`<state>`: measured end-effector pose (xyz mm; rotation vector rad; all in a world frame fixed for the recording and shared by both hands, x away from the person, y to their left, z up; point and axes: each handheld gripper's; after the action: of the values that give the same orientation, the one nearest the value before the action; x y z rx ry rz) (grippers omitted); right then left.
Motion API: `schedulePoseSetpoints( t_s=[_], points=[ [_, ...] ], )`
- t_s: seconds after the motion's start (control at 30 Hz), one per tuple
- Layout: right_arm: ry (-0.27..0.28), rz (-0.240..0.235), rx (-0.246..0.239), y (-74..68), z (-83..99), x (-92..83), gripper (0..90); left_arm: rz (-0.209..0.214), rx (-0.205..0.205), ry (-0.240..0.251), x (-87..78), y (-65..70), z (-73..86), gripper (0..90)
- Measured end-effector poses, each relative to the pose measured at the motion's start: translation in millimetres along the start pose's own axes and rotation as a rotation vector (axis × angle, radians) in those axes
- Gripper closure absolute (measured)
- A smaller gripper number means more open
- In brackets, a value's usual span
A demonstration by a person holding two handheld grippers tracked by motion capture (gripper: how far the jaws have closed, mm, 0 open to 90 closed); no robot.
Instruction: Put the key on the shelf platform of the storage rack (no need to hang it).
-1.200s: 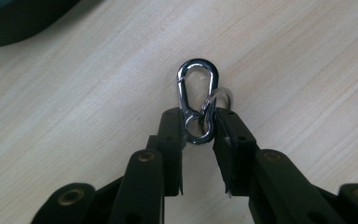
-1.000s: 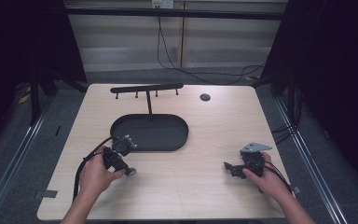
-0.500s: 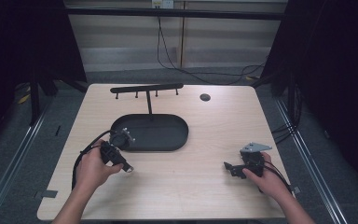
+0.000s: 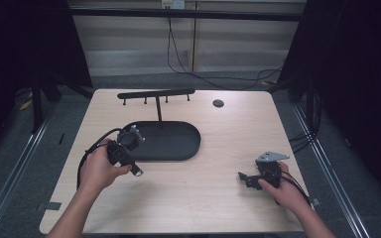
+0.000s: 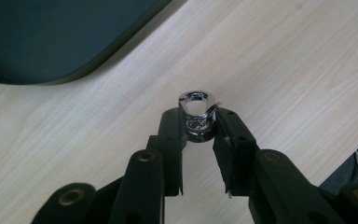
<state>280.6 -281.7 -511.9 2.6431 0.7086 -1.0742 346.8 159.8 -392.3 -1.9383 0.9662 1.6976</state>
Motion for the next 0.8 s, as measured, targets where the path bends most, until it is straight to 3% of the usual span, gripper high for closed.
schedulePoseSetpoints(
  t_s=[0.8],
  points=[
    [0.000,0.000,0.000,0.0,0.0,0.0,12.6,-0.007,-0.017,0.004,-15.8,-6.2,-26.0,72.7]
  ],
)
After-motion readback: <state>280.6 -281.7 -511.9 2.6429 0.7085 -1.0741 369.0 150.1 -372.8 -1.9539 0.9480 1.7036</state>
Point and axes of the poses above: each handheld gripper's, and its own axes: x roughly forward along the jaws, z roughly out of its underside, y roughly to its right, and after that the axes turned 2 degrees about -x, right-handed
